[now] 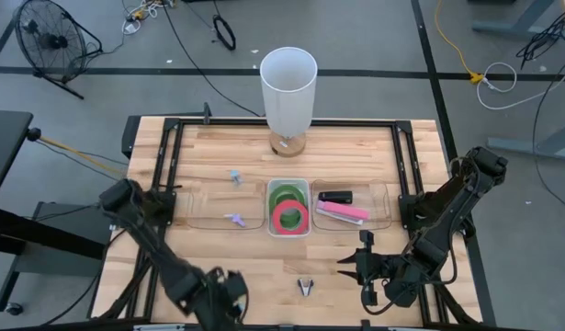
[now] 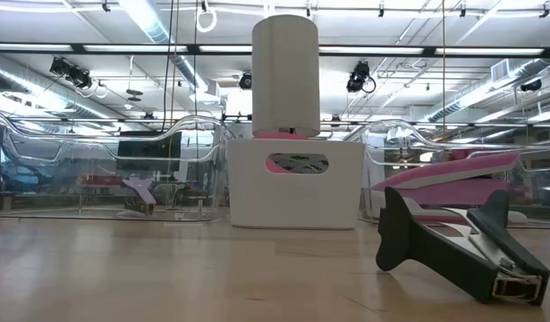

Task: Pick and place Stapler, Stapler remover, tape
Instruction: Put the blue staple remover into the left transparent bin

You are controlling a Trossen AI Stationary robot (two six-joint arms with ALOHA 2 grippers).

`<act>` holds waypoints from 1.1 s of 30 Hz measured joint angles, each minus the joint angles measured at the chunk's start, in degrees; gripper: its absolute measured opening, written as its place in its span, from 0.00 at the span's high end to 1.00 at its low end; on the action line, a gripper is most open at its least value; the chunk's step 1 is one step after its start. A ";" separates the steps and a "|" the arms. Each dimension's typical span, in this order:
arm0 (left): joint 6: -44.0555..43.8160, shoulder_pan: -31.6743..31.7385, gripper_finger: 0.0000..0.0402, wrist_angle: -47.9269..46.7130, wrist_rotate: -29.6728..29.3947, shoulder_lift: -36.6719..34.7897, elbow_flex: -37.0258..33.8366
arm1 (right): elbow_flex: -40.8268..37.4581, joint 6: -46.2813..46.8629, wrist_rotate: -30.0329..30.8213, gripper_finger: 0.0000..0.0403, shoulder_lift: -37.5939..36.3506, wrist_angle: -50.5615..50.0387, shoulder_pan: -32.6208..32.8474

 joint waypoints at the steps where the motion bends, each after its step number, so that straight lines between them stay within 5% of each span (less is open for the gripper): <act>1: -0.29 -0.71 0.61 1.44 0.34 1.22 0.00 | 0.00 -0.33 -0.01 0.74 0.00 0.02 -0.02; 7: -0.53 -2.08 0.61 7.32 4.83 8.36 -0.07 | 0.00 -1.53 1.53 0.74 0.00 0.07 -0.02; 15: 0.85 -1.08 0.61 3.21 5.86 10.84 -0.09 | 0.00 -2.54 1.55 0.74 0.00 0.10 -0.04; 33: 26.32 -1.17 0.66 1.44 2.75 13.40 -0.09 | -0.02 -2.15 1.52 0.74 0.00 0.60 -0.04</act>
